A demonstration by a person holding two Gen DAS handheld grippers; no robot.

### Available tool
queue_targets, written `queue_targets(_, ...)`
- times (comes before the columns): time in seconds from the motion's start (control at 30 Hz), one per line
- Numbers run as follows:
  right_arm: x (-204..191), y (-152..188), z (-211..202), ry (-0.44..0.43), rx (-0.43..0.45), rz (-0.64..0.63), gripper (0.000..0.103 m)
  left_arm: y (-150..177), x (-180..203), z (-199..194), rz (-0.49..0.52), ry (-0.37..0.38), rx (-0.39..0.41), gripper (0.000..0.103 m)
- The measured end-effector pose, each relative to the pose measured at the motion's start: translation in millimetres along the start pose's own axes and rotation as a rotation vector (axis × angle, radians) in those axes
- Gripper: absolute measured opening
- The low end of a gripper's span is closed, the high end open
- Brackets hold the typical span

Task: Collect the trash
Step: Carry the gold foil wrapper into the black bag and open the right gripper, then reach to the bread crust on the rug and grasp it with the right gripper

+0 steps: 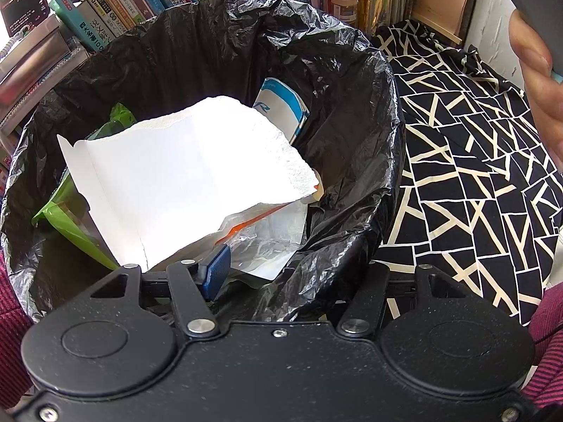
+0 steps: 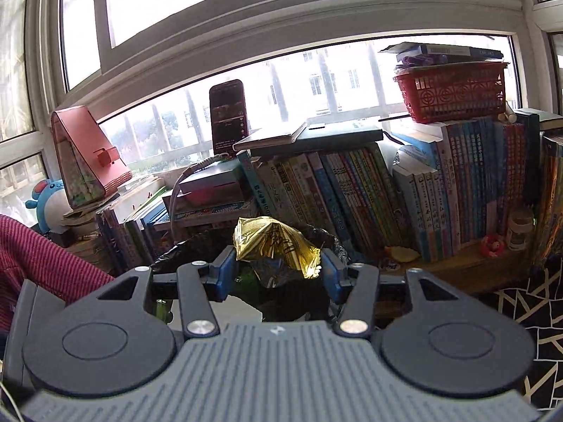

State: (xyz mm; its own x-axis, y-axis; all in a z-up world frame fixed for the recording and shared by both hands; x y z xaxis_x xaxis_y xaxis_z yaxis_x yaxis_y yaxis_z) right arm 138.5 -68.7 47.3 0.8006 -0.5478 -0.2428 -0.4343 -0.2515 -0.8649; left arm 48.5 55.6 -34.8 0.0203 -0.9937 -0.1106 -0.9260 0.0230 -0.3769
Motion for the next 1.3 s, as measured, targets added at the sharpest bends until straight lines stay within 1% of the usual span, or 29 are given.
queue_targets(0.3, 1.0, 1.9, 3.0, -0.009, -0.016, 0.0, 0.075, -0.1, -0.2, 0.2, -0.001, 0.0, 0.0, 0.057)
queue_targets(0.57, 2.6, 2.0, 4.8, -0.008, -0.025, 0.005, 0.08, -0.2, -0.6, 0.1, -0.001, 0.001, -0.001, 0.057)
queue_targets(0.73, 3.6, 2.6, 5.3, -0.008, -0.029, 0.007, 0.085, -0.2, -0.8, 0.0, -0.001, 0.001, -0.001, 0.057)
queue_targets(1.1, 14.6, 1.1, 2.2, 0.026, -0.004, 0.048, 0.089, 1.2, 0.1, -3.0, 0.005, -0.006, 0.009, 0.057)
queue_targets(1.3, 29.9, 1.3, -0.4, 0.071, 0.023, 0.1, 0.091, 0.9, 1.8, -14.6, 0.014, -0.024, 0.067, 0.057)
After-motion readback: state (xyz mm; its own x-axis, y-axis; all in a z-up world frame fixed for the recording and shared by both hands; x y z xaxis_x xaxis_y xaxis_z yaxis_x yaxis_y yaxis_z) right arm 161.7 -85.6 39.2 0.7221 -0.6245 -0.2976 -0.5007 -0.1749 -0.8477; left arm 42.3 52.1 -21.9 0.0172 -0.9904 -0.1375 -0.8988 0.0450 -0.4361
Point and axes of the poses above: each gripper's, at about its wrist camera, not at the fingertips, and z roughly the way its jaws point, x to its right, y to its underside, the point moved 2 cm from there along z, roughly the way its jaws point, and after that the axes turned 7 degrees about -x, right-handed, at the moved point
